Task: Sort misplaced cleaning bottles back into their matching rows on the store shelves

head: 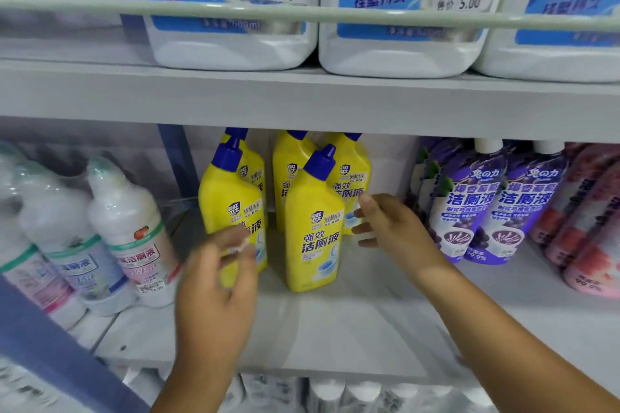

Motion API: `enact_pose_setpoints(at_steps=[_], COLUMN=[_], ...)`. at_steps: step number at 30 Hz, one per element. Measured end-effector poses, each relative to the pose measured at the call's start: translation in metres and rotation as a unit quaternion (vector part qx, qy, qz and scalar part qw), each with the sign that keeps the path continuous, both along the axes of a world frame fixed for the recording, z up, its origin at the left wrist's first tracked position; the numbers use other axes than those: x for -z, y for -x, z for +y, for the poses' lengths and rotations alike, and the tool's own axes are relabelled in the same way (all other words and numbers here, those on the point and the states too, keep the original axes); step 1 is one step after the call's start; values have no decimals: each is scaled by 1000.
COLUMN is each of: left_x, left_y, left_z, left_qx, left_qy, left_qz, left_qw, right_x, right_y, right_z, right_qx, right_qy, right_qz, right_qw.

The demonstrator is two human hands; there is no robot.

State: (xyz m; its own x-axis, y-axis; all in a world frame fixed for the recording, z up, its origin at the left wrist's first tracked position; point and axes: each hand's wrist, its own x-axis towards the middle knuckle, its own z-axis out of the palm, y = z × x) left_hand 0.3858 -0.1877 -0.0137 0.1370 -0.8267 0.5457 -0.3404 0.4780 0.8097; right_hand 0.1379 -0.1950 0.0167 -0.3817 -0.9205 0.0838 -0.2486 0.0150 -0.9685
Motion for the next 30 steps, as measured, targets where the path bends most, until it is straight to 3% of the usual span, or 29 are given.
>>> enact_pose_setpoints(at_steps=[2, 5, 7, 10, 19, 24, 30], left_x=[1, 9, 14, 24, 31, 19, 14], left_y=[-14, -16, -10, -10, 5, 29, 42], left_z=[-2, -24, -35, -46, -61, -73, -88], left_qx=[-81, -15, 13, 3, 103, 173, 189], left_qy=[35, -57, -104, -107, -136, -140, -147], left_qz=[20, 97, 101, 51, 116, 87, 72], left_qw=[996, 994, 989, 993, 978, 971, 968], right_x=[4, 11, 16, 20, 28, 27, 29], right_y=[-7, -20, -26, -26, 6, 24, 25], right_z=[12, 7, 3, 1, 5, -1, -11], right_qx=[-66, -153, -167, -145, -15, -8, -8], right_qy=[17, -8, -10, 7, 49, 61, 76], right_qz=[2, 11, 33, 16, -2, 4, 11], right_qw=[998, 988, 985, 989, 999, 998, 997])
